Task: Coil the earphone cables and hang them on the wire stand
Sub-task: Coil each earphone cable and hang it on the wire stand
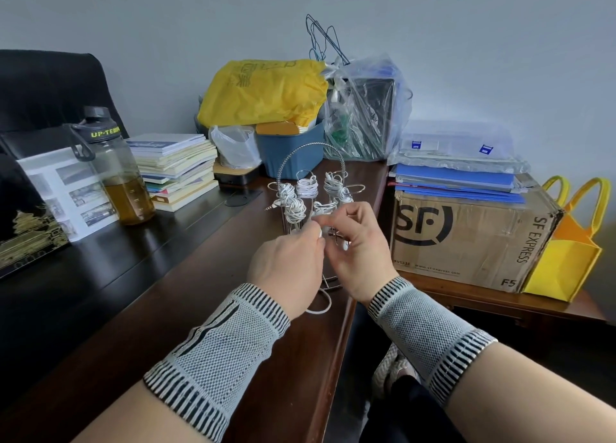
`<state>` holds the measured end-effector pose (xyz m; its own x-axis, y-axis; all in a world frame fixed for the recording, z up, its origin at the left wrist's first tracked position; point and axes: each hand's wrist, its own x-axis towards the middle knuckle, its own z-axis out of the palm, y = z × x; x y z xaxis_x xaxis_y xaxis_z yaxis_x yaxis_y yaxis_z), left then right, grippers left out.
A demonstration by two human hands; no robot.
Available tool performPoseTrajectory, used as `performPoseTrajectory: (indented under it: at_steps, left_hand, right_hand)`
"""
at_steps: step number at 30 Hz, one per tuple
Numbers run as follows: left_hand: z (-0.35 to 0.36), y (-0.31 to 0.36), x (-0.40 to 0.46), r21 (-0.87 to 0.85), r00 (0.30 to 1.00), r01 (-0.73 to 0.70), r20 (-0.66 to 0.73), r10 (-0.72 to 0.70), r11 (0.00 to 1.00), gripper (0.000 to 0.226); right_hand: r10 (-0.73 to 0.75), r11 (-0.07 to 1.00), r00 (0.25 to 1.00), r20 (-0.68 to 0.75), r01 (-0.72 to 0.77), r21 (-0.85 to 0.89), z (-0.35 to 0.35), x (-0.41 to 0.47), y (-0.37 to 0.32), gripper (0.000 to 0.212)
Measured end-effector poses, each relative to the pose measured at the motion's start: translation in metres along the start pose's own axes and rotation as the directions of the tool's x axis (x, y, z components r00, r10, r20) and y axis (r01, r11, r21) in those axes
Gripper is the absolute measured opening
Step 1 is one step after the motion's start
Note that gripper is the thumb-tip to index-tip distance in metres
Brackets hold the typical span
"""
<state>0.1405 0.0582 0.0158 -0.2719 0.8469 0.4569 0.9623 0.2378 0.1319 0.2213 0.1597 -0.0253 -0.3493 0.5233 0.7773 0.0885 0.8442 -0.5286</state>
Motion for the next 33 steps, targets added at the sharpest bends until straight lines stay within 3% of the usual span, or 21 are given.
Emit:
performPoseTrajectory:
  at_steps: [5,9,13,15,20,24,30,33]
  left_hand:
    - [-0.005,-0.006,0.003,-0.050,0.998,-0.059,-0.021,0.058,0.997,0.024]
    - [-0.005,-0.015,0.005,-0.285,0.998,0.047,-0.018,-0.054,0.957,0.034]
    - [-0.001,-0.026,0.007,-0.453,0.993,0.107,0.006,-0.117,0.885,0.024]
    - [0.000,-0.028,0.010,-0.530,0.987,0.142,0.013,-0.159,0.836,0.025]
    - [-0.002,-0.015,0.016,-0.716,0.952,0.215,0.001,-0.306,0.665,0.025]
    - [0.000,-0.004,0.018,-0.789,0.922,0.251,0.018,-0.388,0.561,0.027]
    - [-0.006,0.005,0.020,-0.781,0.929,0.170,-0.077,-0.362,0.601,0.034]
    - [-0.005,0.002,0.029,-0.724,0.896,0.258,-0.068,-0.438,0.639,0.036]
  right_hand:
    - [-0.045,0.998,0.999,-0.022,0.044,-0.056,-0.003,0.003,0.001,0.021]
    - [0.083,0.996,0.997,-0.006,-0.083,0.035,-0.002,0.003,-0.003,0.016]
    - [0.184,0.975,0.983,-0.021,-0.180,0.132,-0.005,0.003,-0.009,0.009]
    - [0.259,0.953,0.966,-0.024,-0.251,0.171,-0.008,0.006,-0.010,0.016]
    - [0.492,0.790,0.870,0.039,-0.465,0.400,-0.014,0.016,-0.019,0.011]
    - [0.569,0.667,0.817,0.088,-0.522,0.532,-0.016,0.019,-0.022,0.019]
    - [0.610,0.632,0.787,0.094,-0.554,0.541,-0.013,0.021,-0.024,0.027]
    - [0.645,0.587,0.754,0.122,-0.591,0.554,-0.014,0.024,-0.024,0.026]
